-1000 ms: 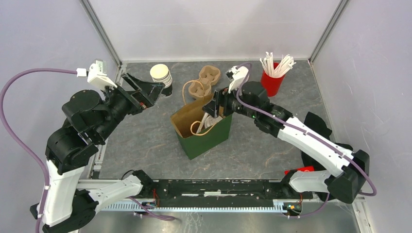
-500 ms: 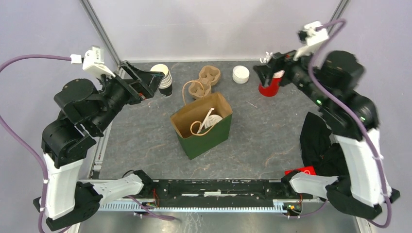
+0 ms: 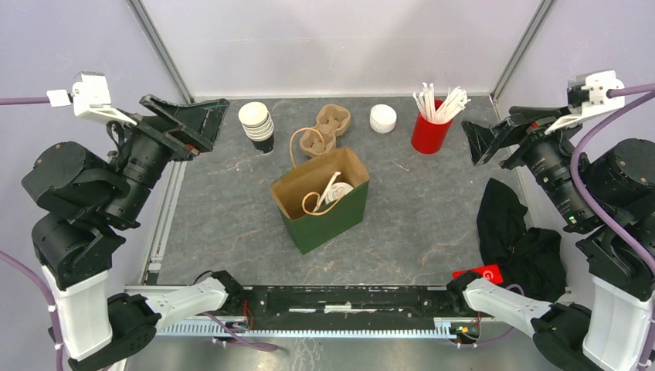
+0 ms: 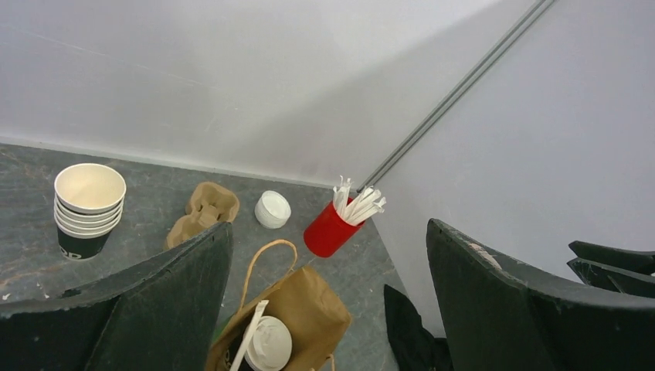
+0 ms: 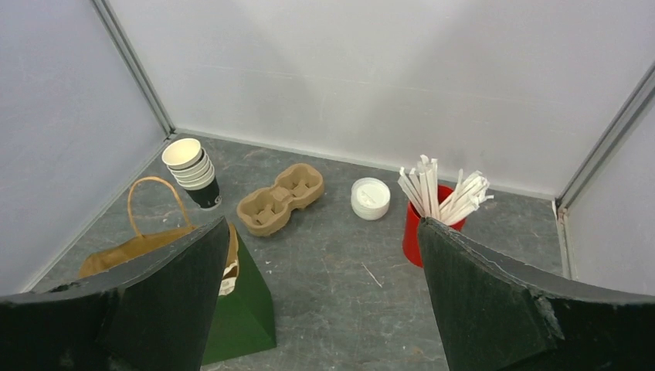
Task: Pack the takeout coffee
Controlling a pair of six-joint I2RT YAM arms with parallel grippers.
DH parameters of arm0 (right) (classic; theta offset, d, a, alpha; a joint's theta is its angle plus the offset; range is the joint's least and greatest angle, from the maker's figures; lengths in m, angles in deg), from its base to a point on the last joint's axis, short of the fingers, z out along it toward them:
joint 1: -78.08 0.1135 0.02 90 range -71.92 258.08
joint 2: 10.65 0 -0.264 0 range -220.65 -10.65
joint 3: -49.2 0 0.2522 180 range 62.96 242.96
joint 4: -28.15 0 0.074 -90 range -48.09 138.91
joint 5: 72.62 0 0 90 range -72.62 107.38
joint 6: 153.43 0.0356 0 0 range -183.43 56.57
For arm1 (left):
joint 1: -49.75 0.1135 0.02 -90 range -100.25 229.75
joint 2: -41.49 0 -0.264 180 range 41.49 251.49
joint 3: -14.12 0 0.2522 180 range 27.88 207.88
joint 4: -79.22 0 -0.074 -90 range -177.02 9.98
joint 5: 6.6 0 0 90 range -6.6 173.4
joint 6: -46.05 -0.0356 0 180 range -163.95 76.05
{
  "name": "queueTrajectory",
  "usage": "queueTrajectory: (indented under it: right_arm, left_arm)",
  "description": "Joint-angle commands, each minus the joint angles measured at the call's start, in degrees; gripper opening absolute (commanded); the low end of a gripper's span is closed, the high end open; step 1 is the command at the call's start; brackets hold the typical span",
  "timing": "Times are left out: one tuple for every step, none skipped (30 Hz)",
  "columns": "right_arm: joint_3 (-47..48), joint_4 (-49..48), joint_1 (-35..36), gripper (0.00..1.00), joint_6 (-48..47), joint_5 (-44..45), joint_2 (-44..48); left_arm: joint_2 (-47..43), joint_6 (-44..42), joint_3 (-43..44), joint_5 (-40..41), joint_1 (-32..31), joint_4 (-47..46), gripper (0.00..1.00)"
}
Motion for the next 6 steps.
queueTrajectory:
  right_arm:
    - [-0.2,-0.3,0.0,0.98,-0.1,2.2,0.2]
    - [-1.9,-1.9,0.0,0.98,-1.6,0.4,1.3]
    - [-4.2,-3.5,0.0,0.98,-3.7,-4.4,2.4]
    - [-4.2,-3.1,0.0,0.98,-3.4,-4.4,2.4]
    - [-3.3,-2.2,0.0,0.98,-2.7,-3.3,2.1]
    - [-2.9,-1.8,0.0,0.98,-1.9,-2.2,1.9]
  left_arm:
    - [0.9,-2.5,0.4,0.1,-0.2,-1.4,1.0]
    - [0.9,-2.4,0.2,-0.1,-0.2,-1.4,1.0]
    - [0.9,-2.3,0.0,-0.1,-0.2,-1.4,1.0]
    - [0.8,-2.2,0.0,-0.2,-0.2,-1.4,1.0]
    - [0.8,-2.1,0.0,-0.2,-0.2,-1.4,1.0]
    - [0.8,-2.0,0.1,-0.3,-0.2,-1.4,1.0]
